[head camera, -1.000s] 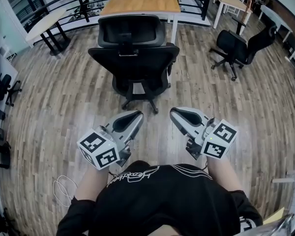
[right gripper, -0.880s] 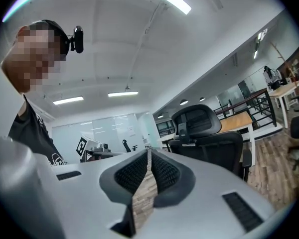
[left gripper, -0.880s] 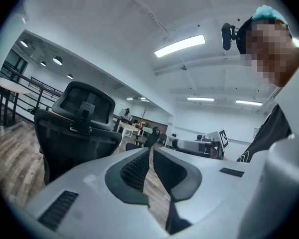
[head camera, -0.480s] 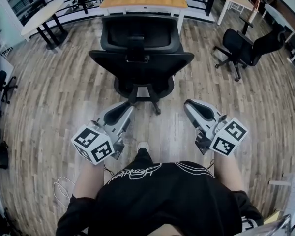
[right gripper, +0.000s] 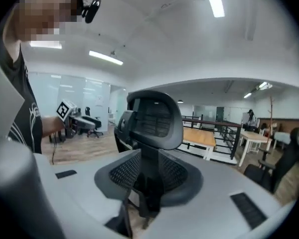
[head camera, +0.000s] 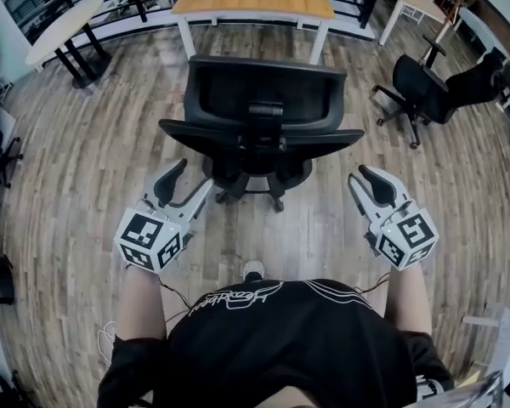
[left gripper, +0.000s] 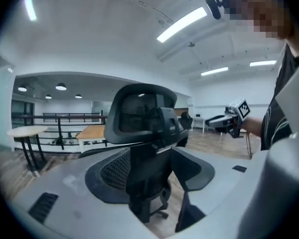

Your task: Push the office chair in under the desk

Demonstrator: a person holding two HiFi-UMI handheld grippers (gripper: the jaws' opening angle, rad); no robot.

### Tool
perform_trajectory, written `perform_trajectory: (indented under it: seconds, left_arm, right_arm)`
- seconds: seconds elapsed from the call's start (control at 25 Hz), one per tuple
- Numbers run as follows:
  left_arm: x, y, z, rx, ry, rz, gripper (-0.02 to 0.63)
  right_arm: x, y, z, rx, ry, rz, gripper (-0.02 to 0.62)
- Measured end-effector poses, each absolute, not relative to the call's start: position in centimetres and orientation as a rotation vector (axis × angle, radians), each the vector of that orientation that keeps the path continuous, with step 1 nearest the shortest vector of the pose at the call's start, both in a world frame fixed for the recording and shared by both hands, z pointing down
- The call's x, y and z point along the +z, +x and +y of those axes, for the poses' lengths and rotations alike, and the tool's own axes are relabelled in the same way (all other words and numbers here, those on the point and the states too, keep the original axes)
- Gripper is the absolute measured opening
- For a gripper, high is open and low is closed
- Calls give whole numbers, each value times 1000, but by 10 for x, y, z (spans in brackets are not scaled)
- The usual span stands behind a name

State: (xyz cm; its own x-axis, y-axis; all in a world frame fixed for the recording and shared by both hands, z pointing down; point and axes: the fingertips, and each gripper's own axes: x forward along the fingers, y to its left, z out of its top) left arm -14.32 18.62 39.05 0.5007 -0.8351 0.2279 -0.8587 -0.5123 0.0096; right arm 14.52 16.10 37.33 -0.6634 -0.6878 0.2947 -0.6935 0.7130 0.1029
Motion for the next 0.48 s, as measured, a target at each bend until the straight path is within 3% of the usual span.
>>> perform_trajectory:
  seconds: [0.12,0.28,0.48]
  left_arm:
    - [403,-165,162,496,2650,-1560,249]
    - [417,-186,132,717,2716,-1572,261]
    - [433,-210,105,981,2760,-1608,265]
  right_arm:
    - [383,147,139,-92,1109,-2476,137]
    - [396,140,116,-129,1102,-2396,234]
    - [416,140,93,-323,1124,-2174,261]
